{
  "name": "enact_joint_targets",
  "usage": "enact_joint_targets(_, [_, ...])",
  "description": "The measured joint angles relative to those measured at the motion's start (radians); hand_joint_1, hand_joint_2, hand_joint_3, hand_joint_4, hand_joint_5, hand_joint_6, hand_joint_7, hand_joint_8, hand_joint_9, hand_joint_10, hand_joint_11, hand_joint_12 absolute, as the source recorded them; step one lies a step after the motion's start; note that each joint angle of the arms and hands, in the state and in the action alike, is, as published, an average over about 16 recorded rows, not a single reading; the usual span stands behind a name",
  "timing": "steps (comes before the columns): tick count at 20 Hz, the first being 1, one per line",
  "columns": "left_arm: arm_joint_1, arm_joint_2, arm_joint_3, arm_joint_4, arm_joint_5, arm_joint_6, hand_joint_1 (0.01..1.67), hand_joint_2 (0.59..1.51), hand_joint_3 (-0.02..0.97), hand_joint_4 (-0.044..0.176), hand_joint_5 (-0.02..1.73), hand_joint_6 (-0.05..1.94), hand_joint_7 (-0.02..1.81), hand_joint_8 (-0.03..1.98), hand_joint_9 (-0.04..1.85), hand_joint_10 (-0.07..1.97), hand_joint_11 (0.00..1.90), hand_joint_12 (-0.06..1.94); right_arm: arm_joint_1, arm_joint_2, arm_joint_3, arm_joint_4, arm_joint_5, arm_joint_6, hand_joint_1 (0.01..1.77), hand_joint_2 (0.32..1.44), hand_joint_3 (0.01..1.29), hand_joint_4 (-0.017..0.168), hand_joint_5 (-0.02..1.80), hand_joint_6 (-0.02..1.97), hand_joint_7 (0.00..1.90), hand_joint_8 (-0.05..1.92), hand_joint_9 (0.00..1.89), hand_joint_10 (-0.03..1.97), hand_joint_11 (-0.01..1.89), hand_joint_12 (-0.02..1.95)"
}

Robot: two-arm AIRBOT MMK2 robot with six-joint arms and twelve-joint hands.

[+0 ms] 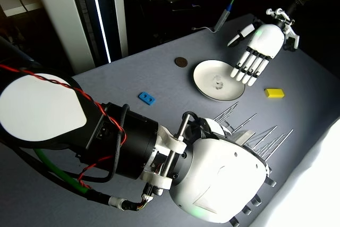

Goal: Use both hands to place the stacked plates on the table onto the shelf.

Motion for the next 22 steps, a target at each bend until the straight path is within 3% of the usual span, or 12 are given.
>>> enact_joint_targets(9, [0.002, 0.0, 0.001, 0.0, 0.002, 0.003, 0.02, 1.175, 0.014, -0.001, 0.02, 0.01, 0.02, 0.0, 0.02, 0.01, 0.02, 0.0, 0.0, 0.012, -0.011, 0.006, 0.019, -0.005, 1.12, 1.06, 0.01, -0.005, 0.82, 0.49, 1.05, 0.06, 0.98, 0.34, 0.66, 1.25])
enact_joint_targets(16, [0.008, -0.004, 0.002, -0.001, 0.005, 0.006, 0.02, 1.168, 0.014, 0.0, 0.02, 0.01, 0.02, 0.0, 0.02, 0.01, 0.02, 0.0, 0.046, 0.024, -0.024, -0.045, 0.042, -0.034, 1.03, 1.05, 0.01, -0.004, 0.82, 0.1, 0.99, 0.02, 0.95, 0.21, 0.58, 1.22])
enact_joint_targets(22, [0.019, -0.009, 0.002, -0.004, 0.009, 0.008, 0.02, 1.172, 0.014, 0.001, 0.02, 0.01, 0.02, 0.0, 0.01, 0.0, 0.02, 0.0, 0.128, 0.053, -0.097, -0.149, 0.064, -0.166, 1.0, 1.04, 0.01, -0.004, 0.71, 0.06, 0.83, 0.01, 0.81, 0.12, 0.42, 1.17])
